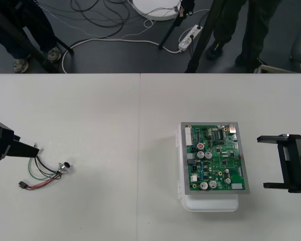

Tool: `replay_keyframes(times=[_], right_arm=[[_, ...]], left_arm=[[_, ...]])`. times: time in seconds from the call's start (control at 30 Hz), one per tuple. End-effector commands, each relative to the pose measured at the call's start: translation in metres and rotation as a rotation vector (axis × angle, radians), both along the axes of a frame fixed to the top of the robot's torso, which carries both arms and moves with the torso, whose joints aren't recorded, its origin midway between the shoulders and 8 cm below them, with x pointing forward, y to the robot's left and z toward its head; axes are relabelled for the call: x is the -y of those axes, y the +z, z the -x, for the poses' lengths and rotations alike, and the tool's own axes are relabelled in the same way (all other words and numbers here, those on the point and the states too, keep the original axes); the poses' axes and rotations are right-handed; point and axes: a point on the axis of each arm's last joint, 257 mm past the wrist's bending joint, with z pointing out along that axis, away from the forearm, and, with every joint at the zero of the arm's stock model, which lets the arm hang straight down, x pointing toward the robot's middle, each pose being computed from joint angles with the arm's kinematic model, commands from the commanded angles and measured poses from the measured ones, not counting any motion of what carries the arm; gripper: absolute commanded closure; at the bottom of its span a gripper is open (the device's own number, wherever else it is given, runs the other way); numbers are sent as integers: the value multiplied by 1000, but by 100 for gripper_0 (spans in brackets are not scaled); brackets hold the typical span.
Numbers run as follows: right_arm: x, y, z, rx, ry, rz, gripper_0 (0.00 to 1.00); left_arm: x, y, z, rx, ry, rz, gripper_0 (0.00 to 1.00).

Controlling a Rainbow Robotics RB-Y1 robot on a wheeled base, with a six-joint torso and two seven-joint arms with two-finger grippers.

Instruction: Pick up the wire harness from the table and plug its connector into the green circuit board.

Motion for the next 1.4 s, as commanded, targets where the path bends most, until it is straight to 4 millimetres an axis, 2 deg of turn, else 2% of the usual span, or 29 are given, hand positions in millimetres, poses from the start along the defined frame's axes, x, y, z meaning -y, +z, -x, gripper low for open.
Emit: replay_keyframes(times=[0.03,0.47,0.8,0.93,1.4], right_arm=[[-10,8,4,11,66,-10,0],[-9,4,4,14,70,8,0],[-7,-1,5,9,71,24,0],[-7,0,4,8,70,21,0],[-9,-1,0,-1,56,3,0]], left_arm=[[-1,7,-12,78,-70,-22,0],[-6,-8,-15,182,-243,-49,0],[-7,-29,-13,219,-313,-13,0],[-8,-44,-9,206,-333,10,0],[-10,-73,-22,254,-420,50,0]])
